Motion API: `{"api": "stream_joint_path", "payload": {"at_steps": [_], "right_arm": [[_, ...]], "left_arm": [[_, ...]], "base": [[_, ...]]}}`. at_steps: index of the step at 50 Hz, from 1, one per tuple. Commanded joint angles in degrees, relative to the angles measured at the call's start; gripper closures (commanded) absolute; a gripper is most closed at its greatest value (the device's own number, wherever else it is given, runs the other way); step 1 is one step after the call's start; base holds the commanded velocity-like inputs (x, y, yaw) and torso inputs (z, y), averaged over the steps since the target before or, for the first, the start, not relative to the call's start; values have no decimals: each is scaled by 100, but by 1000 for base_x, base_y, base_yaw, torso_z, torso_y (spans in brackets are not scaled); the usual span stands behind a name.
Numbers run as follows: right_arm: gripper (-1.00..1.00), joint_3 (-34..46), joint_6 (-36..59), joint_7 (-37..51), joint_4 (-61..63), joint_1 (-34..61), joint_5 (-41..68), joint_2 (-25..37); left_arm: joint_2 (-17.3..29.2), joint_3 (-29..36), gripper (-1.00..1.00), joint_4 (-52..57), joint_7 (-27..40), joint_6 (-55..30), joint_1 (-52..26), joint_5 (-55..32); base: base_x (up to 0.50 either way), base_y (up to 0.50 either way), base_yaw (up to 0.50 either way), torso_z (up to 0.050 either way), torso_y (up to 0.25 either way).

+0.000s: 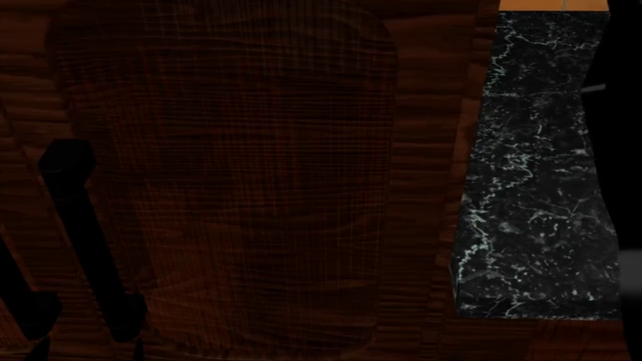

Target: Press the start button on the microwave

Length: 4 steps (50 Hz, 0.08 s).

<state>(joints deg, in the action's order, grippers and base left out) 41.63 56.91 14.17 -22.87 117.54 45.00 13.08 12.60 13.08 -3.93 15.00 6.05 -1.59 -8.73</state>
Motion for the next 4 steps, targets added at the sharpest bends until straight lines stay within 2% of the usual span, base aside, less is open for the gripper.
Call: {"api": "stream_joint_path", "payload": {"at_steps": [1,4], "right_arm": [[100,-36,-384,-236,-1101,-168,-397,-236],[100,-47,-442,-242,-1234,-165,-424,-231]], "left_arm": [[10,29,-100,-24,32,14,2,-15],[14,37,-100,-28,44,17,8,-13]], "base": [[20,6,16,10,0],[21,7,16,3,0]]}}
